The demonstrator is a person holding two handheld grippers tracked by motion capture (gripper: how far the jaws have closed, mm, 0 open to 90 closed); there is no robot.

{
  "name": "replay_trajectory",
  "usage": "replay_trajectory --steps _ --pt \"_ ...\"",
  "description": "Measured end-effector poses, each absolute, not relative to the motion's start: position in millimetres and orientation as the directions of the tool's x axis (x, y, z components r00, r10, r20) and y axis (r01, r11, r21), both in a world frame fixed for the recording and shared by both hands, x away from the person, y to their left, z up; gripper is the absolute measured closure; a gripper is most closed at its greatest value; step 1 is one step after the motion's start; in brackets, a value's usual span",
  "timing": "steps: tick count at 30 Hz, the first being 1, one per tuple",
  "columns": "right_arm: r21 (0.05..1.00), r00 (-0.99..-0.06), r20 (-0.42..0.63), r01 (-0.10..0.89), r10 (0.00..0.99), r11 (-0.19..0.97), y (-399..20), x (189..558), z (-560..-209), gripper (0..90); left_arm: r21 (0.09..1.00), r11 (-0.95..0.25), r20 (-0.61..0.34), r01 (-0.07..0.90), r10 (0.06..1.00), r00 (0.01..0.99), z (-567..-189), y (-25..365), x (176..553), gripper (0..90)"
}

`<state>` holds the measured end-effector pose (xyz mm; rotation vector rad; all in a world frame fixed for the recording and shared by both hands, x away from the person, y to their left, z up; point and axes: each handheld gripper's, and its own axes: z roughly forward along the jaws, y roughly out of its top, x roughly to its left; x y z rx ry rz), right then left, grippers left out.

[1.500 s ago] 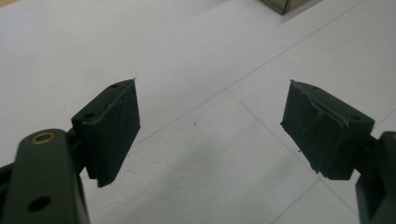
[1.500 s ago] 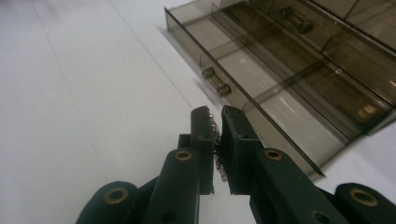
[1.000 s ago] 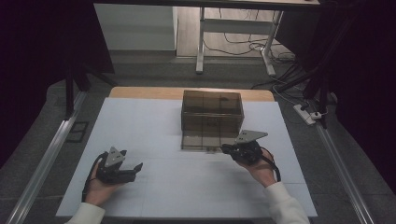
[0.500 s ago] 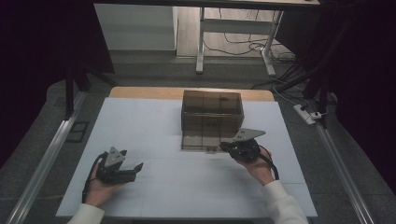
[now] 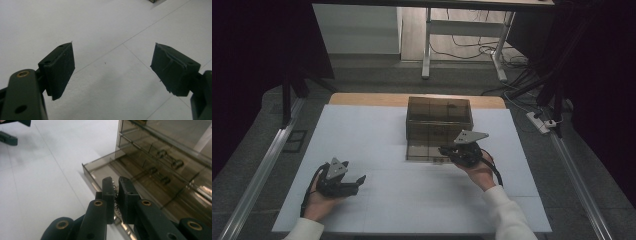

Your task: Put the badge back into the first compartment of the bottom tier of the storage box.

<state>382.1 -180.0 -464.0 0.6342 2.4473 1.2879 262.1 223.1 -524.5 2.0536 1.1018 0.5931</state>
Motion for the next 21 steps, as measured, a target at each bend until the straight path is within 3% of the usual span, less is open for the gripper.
replay_trajectory --steps 21 --pt "0.830 -0.860 -0.048 0.248 0.508 0.499 -146.9 405.4 -461.5 83.5 0.762 -0.391 0.065 0.517 0.840 0.539 -525.4 220.8 262.9 18.7"
